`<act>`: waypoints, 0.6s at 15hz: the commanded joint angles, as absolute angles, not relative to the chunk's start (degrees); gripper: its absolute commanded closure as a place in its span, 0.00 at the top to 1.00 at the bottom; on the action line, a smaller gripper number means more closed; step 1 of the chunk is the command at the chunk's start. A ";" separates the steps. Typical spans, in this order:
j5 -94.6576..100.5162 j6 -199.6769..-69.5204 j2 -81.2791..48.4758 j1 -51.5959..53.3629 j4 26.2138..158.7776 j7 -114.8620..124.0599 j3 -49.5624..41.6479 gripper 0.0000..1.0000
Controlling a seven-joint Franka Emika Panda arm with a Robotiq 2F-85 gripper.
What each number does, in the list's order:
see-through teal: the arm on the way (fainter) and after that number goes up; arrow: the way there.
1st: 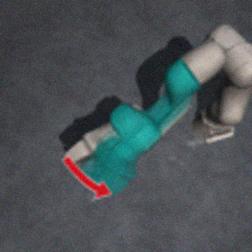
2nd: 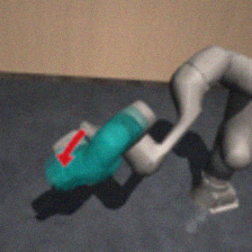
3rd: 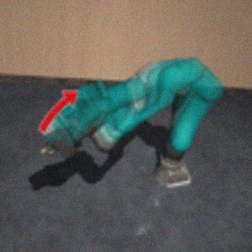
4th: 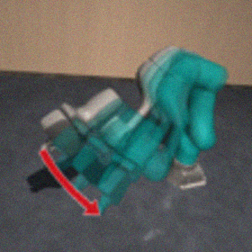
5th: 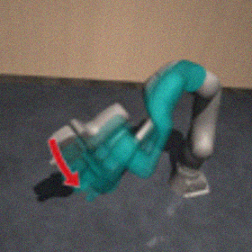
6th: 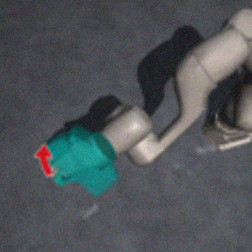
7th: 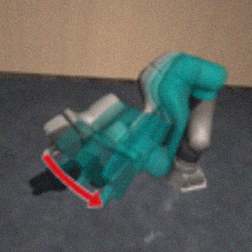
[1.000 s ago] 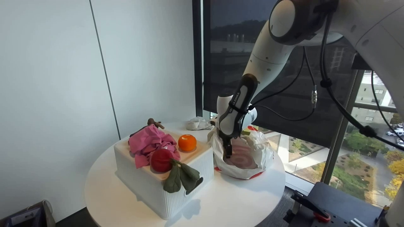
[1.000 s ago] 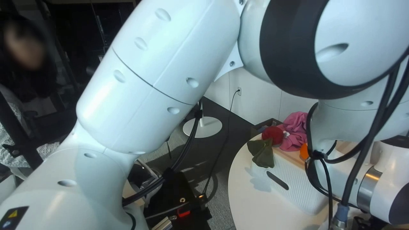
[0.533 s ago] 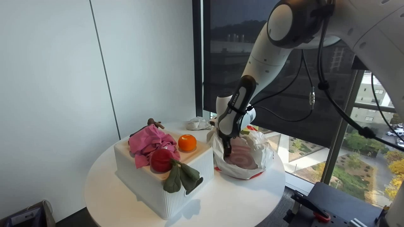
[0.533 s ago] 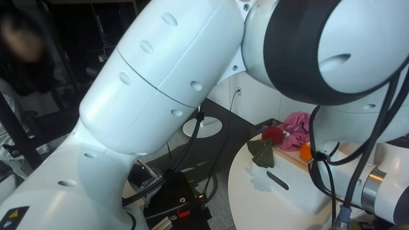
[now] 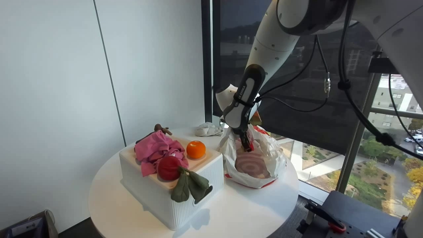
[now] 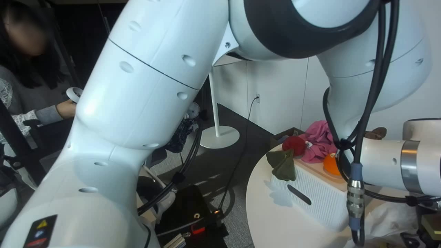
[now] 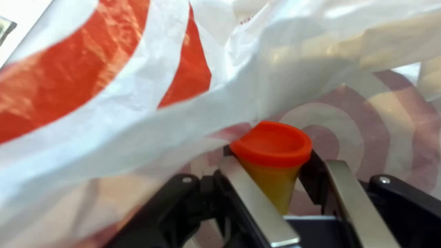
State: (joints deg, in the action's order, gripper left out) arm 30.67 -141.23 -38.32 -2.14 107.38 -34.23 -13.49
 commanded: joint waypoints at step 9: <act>19.03 -109.41 -7.49 4.80 121.66 -33.64 -0.22 0.23</act>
